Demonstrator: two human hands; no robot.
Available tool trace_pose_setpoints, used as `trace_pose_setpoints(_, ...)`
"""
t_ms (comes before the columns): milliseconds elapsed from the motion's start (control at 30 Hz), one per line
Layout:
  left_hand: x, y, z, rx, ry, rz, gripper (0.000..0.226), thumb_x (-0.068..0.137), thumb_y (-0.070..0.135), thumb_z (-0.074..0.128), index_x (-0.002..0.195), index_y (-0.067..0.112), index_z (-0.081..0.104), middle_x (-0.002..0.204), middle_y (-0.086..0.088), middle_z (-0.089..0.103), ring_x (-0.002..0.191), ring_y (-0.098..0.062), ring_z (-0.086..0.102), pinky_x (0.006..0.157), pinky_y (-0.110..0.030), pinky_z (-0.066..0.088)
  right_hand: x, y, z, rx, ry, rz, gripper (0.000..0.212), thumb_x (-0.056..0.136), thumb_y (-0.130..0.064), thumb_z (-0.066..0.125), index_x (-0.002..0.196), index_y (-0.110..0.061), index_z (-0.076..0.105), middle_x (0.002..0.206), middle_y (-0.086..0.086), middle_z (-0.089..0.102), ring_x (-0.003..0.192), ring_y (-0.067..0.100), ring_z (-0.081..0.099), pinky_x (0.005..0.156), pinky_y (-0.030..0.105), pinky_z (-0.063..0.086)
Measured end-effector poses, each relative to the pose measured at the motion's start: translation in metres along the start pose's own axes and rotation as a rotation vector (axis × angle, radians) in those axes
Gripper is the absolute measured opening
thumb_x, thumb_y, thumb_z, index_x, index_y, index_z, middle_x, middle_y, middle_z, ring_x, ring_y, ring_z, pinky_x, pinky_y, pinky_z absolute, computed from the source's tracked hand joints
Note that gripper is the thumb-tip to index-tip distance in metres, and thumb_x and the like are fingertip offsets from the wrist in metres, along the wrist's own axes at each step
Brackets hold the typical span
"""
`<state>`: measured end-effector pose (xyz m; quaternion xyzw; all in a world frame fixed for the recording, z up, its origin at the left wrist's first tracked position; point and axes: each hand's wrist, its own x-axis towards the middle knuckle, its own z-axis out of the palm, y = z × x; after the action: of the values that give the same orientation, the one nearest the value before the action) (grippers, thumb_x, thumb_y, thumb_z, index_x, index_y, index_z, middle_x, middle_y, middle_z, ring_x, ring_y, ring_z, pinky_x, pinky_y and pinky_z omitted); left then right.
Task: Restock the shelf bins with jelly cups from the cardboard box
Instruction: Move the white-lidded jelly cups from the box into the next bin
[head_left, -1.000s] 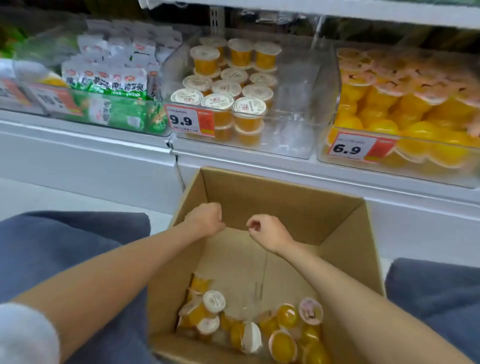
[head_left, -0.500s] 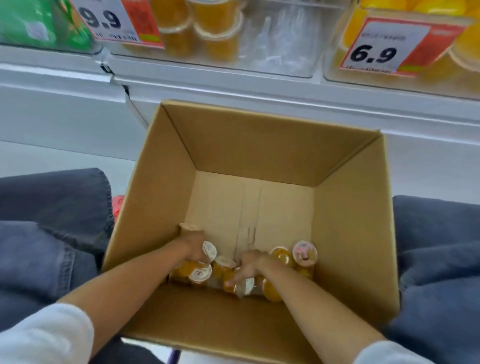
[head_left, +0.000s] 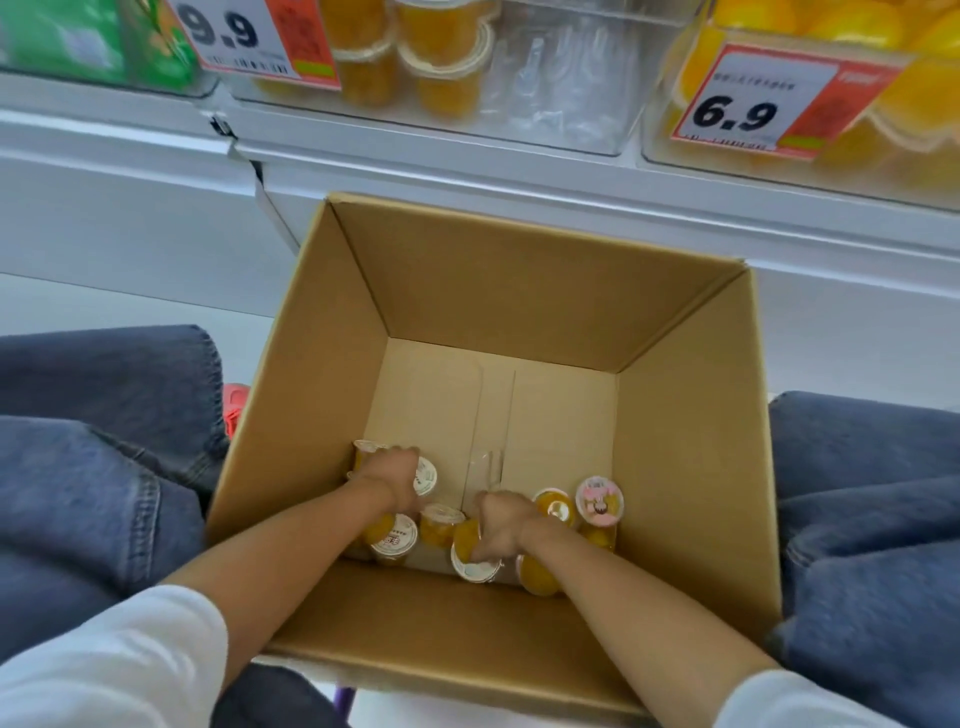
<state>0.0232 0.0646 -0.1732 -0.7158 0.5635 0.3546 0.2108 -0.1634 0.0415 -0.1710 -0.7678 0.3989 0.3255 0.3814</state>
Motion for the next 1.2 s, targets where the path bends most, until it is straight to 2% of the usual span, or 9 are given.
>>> trace_pose_setpoints(100, -0.002, 0.008, -0.026, -0.233, 0.104, -0.011, 0.07, 0.073, 0.043, 0.074, 0.132, 0.017, 0.046, 0.118, -0.005, 0.062, 0.105, -0.023, 0.059, 0.086, -0.034, 0.051, -0.006, 0.005, -0.026, 0.239, 0.191, 0.016, 0.032, 0.072, -0.032, 0.072, 0.093, -0.014, 0.056, 0.091, 0.002, 0.055, 0.094, 0.024, 0.058, 0.076, 0.033, 0.048)
trace_pose_setpoints(200, -0.01, 0.018, -0.059, -0.43, 0.249, 0.02, 0.08, 0.072, 0.043, 0.075, 0.138, 0.023, 0.036, 0.115, -0.004, 0.062, 0.101, -0.024, 0.06, 0.082, -0.032, 0.051, -0.023, 0.003, -0.061, 0.329, 0.406, 0.018, 0.076, 0.074, -0.035, 0.068, 0.14, -0.014, 0.035, 0.127, 0.007, 0.045, 0.122, 0.025, 0.047, 0.1, 0.034, 0.042)
trace_pose_setpoints(267, -0.023, 0.025, -0.088, -0.505, 0.341, 0.06, 0.068, 0.073, 0.042, 0.074, 0.129, 0.025, 0.039, 0.108, -0.003, 0.064, 0.093, -0.023, 0.061, 0.075, -0.03, 0.049, -0.043, -0.002, -0.089, 0.346, 0.524, -0.002, 0.086, 0.072, -0.04, 0.066, 0.144, -0.018, 0.024, 0.137, 0.005, 0.042, 0.126, 0.024, 0.044, 0.101, 0.037, 0.041)
trace_pose_setpoints(433, -0.077, 0.031, -0.173, -0.619, 0.553, 0.233, 0.048, 0.074, 0.036, 0.072, 0.114, 0.034, 0.046, 0.099, 0.0, 0.065, 0.081, -0.017, 0.063, 0.067, -0.032, 0.055, -0.099, -0.03, -0.162, 0.219, 0.877, -0.129, 0.057, 0.069, -0.035, 0.067, 0.119, -0.021, 0.043, 0.12, -0.006, 0.048, 0.114, 0.017, 0.048, 0.087, 0.031, 0.044)
trace_pose_setpoints(600, -0.14, 0.025, -0.26, -0.721, 0.898, 0.375, 0.042, 0.08, 0.034, 0.072, 0.119, 0.03, 0.057, 0.104, 0.004, 0.065, 0.089, -0.015, 0.062, 0.076, -0.029, 0.05, -0.152, -0.073, -0.237, 0.179, 1.231, -0.325, 0.053, 0.077, -0.034, 0.068, 0.127, -0.021, 0.055, 0.145, -0.005, 0.036, 0.129, 0.013, 0.043, 0.103, 0.026, 0.039)
trace_pose_setpoints(733, -0.173, 0.023, -0.326, -0.666, 1.197, 0.493, 0.043, 0.079, 0.032, 0.073, 0.119, 0.023, 0.063, 0.116, 0.005, 0.066, 0.105, -0.012, 0.06, 0.092, -0.033, 0.049, -0.179, -0.102, -0.295, 0.283, 1.474, -0.463, 0.049, 0.082, -0.035, 0.071, 0.126, -0.018, 0.06, 0.149, -0.003, 0.034, 0.132, 0.008, 0.039, 0.1, 0.016, 0.032)
trace_pose_setpoints(933, -0.14, 0.024, -0.413, -0.575, 1.317, 0.391, 0.046, 0.077, 0.038, 0.07, 0.12, 0.025, 0.063, 0.115, 0.005, 0.068, 0.107, -0.015, 0.06, 0.089, -0.03, 0.048, -0.159, -0.112, -0.387, 0.305, 1.516, -0.423, 0.045, 0.083, -0.036, 0.068, 0.124, -0.019, 0.063, 0.143, -0.001, 0.041, 0.129, 0.013, 0.043, 0.098, 0.016, 0.032)
trace_pose_setpoints(1100, -0.078, 0.026, -0.454, -0.364, 1.197, 0.252, 0.052, 0.083, 0.05, 0.062, 0.129, 0.026, 0.055, 0.114, -0.007, 0.067, 0.106, -0.028, 0.062, 0.088, -0.04, 0.052, -0.113, -0.106, -0.446, 0.304, 1.411, -0.318, 0.047, 0.086, -0.038, 0.066, 0.13, -0.022, 0.058, 0.153, 0.004, 0.031, 0.14, 0.019, 0.032, 0.108, 0.026, 0.034)
trace_pose_setpoints(1200, -0.052, 0.02, -0.46, -0.225, 1.248, 0.184, 0.046, 0.088, 0.044, 0.061, 0.131, 0.028, 0.057, 0.143, -0.008, 0.048, 0.134, -0.03, 0.039, 0.11, -0.045, 0.031, -0.096, -0.1, -0.455, 0.378, 1.441, -0.282, 0.057, 0.084, -0.041, 0.07, 0.133, -0.018, 0.052, 0.154, 0.007, 0.023, 0.143, 0.02, 0.025, 0.113, 0.028, 0.032)
